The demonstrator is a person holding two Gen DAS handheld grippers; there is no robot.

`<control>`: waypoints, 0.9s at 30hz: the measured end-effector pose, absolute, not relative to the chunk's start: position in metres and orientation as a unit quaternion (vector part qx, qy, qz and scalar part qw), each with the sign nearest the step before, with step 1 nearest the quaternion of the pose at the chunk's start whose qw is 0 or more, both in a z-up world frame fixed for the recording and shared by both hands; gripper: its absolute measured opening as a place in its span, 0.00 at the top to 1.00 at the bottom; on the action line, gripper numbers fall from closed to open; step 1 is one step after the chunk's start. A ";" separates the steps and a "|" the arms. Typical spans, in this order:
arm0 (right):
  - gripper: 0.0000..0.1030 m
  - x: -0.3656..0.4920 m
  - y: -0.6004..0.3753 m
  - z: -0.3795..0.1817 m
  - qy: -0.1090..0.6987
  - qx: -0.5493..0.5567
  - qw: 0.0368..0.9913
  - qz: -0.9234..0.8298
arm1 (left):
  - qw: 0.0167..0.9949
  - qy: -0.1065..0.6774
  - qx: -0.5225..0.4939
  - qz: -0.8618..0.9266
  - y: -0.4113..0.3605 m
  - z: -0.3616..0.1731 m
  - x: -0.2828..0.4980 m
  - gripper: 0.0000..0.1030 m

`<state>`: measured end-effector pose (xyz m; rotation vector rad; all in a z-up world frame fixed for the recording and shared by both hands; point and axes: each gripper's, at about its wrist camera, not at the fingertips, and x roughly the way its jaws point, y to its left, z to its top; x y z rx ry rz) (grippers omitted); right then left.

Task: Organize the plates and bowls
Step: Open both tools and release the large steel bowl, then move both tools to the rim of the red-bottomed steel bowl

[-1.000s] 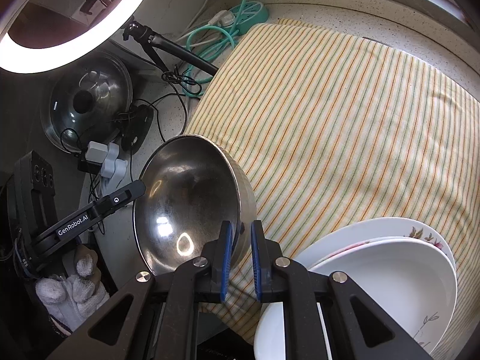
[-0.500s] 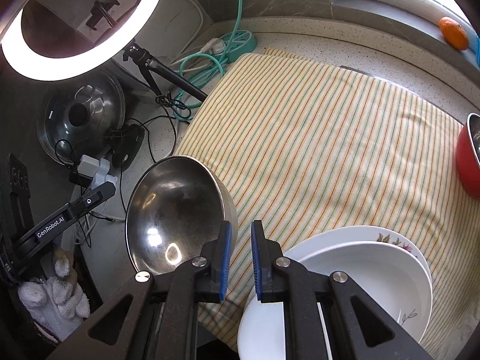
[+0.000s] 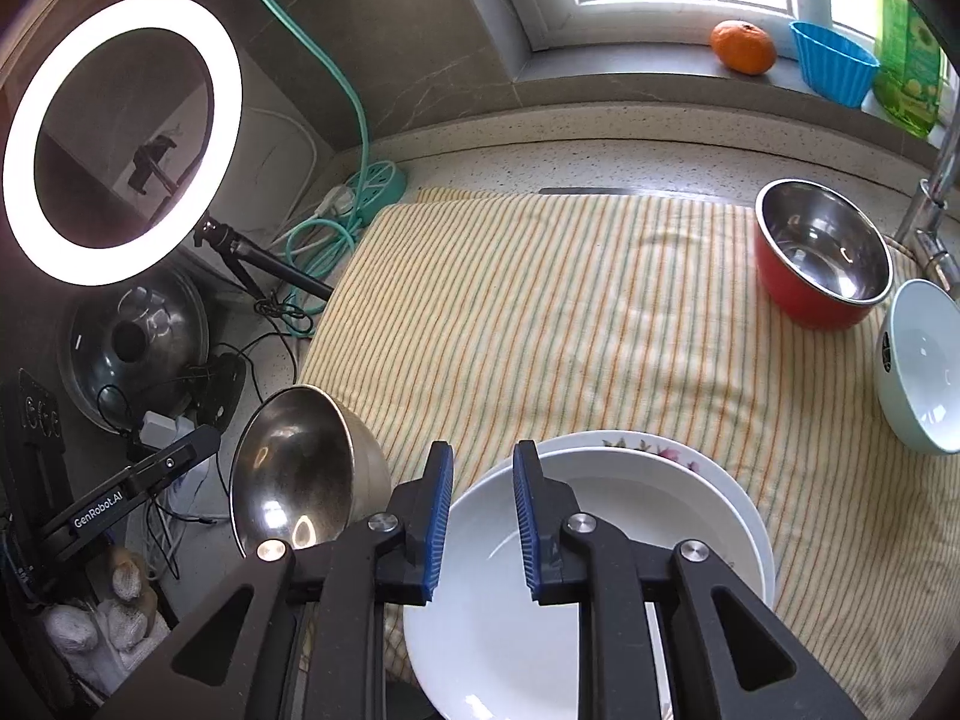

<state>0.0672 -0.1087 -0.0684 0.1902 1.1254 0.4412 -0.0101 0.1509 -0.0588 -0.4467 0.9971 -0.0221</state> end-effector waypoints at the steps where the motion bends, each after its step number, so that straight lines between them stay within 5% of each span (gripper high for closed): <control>1: 0.81 0.066 -0.117 -0.068 0.526 0.096 0.821 0.199 | 0.854 0.475 -0.212 -0.018 0.147 -0.059 -0.009 0.87; 27: 0.76 0.172 -0.281 -0.057 0.500 0.026 0.854 0.142 | 0.828 0.486 -0.266 -0.088 -0.012 -0.055 0.071 0.87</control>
